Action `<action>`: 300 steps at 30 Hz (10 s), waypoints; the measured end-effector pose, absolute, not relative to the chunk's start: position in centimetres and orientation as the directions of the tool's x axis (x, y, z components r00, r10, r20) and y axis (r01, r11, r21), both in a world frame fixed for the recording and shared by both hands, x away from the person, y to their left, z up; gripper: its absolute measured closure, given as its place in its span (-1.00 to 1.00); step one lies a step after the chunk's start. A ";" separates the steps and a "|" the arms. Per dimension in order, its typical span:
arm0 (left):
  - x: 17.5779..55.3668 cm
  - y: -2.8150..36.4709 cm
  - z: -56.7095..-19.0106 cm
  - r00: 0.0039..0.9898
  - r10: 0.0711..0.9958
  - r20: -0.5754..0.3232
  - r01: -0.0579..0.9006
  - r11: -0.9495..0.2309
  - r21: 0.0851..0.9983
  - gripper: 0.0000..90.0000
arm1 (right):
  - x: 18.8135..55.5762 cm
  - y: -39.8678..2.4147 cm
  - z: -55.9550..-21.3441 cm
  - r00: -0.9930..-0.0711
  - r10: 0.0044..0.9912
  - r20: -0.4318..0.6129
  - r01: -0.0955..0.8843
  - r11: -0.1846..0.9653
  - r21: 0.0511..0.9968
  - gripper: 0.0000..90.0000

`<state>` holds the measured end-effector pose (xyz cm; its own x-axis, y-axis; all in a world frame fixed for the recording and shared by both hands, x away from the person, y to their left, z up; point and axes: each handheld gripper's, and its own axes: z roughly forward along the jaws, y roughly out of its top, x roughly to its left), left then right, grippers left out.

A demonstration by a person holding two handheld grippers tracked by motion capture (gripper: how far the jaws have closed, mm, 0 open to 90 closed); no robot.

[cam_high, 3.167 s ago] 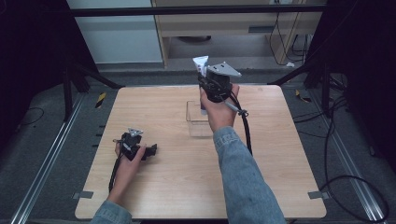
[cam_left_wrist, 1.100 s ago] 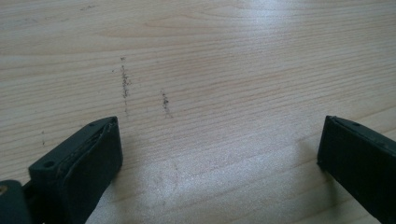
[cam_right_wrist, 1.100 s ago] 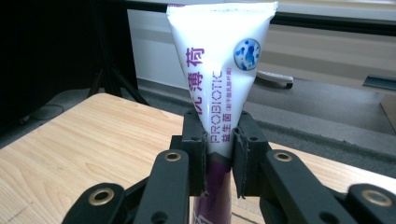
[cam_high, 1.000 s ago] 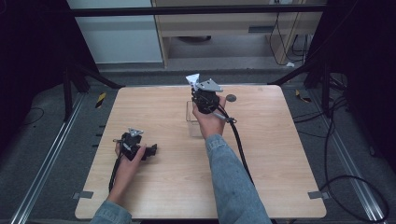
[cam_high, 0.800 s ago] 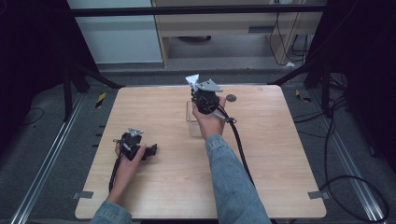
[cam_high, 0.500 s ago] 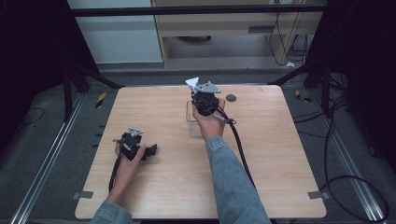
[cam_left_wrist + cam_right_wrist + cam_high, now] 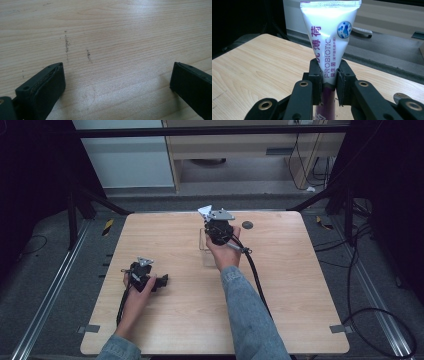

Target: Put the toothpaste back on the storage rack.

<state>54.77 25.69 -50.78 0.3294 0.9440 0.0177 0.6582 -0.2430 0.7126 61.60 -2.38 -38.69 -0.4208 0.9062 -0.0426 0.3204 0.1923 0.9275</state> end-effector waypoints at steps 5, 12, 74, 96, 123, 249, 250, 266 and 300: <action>54.8 25.7 -50.8 0.330 0.944 0.018 0.658 -0.244 0.713 -1.00 | 61.8 -2.5 -38.8 -0.416 0.909 -0.041 0.326 0.191 0.926 0.70; 54.8 25.7 -50.8 0.331 0.944 0.018 0.658 -0.244 0.712 -1.00 | 62.0 -2.6 -38.9 -0.410 0.912 -0.033 0.330 0.182 0.926 0.70; 54.8 25.6 -50.8 0.334 0.942 0.017 0.657 -0.246 0.713 -1.00 | 62.0 -2.2 -40.5 -0.459 0.886 -0.064 0.412 0.276 0.868 0.69; 54.8 25.6 -50.8 0.334 0.942 0.017 0.657 -0.246 0.713 -1.00 | 62.5 -1.1 -40.9 -0.490 0.869 -0.065 0.426 0.304 0.852 0.68; 54.8 25.6 -50.8 0.335 0.942 0.017 0.657 -0.246 0.713 -1.00 | 61.7 -2.1 -40.3 -0.482 0.874 -0.055 0.442 0.297 0.846 0.68; 54.7 25.4 -50.8 0.348 0.937 0.021 0.654 -0.259 0.711 -1.00 | 54.1 -20.9 -45.9 -0.382 0.920 -0.085 0.532 0.294 0.794 -0.75; 54.7 25.4 -50.8 0.348 0.937 0.021 0.654 -0.258 0.711 -1.00 | 54.1 -20.9 -46.2 -0.379 0.922 -0.080 0.539 0.290 0.790 -0.75; 54.7 25.4 -50.8 0.348 0.937 0.021 0.654 -0.259 0.711 -1.00 | 54.6 -21.4 -49.5 -0.354 0.935 -0.024 0.591 0.243 0.769 -0.77; 54.6 25.4 -50.8 0.346 0.938 0.019 0.653 -0.256 0.713 -1.00 | 56.0 -21.6 -51.1 -0.257 0.966 -0.003 0.656 0.177 0.734 -0.87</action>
